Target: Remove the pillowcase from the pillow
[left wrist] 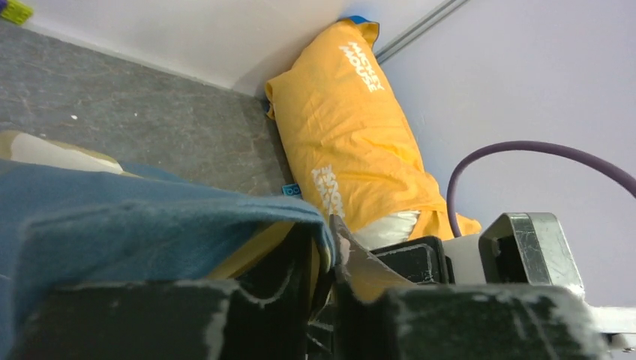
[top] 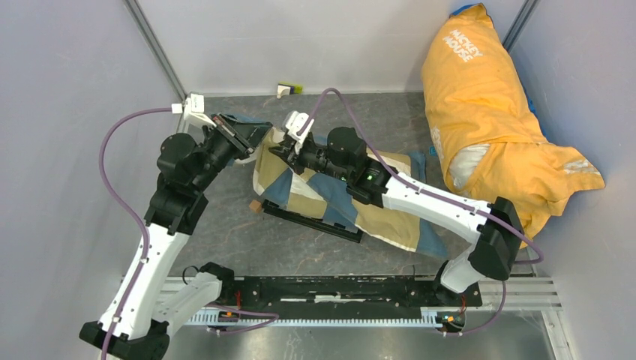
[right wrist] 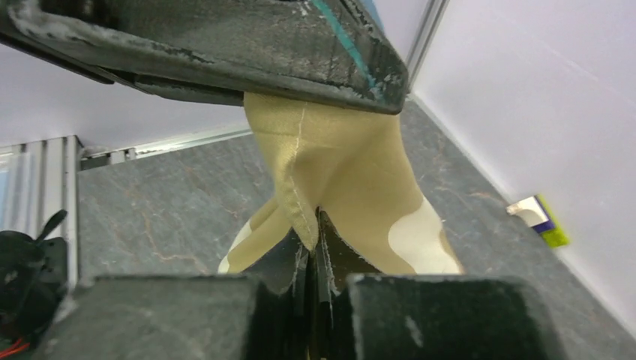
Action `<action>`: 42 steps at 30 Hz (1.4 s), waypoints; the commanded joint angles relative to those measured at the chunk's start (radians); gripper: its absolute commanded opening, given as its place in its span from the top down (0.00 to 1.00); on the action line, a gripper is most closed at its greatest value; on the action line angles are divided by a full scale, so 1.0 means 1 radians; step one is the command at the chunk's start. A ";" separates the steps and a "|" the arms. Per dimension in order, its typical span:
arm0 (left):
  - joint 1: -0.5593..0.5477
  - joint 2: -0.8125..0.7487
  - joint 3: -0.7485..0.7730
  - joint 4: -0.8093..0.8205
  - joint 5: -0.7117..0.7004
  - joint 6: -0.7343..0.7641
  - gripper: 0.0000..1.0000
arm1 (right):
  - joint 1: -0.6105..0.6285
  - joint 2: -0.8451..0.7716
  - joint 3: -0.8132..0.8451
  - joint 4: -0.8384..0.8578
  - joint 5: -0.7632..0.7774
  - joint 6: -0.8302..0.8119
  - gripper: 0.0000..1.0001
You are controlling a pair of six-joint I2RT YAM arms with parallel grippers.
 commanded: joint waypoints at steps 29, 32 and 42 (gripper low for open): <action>0.597 0.155 -0.476 -0.142 0.157 -0.639 0.00 | -0.069 -0.282 -0.221 -0.035 0.154 0.151 1.00; 0.597 0.186 -0.567 -0.020 0.218 -0.691 0.00 | -0.069 -0.274 -0.214 -0.032 0.130 0.151 1.00; 0.466 0.351 -0.640 0.246 0.268 -0.818 0.00 | -0.069 -0.272 -0.215 -0.021 0.093 0.163 1.00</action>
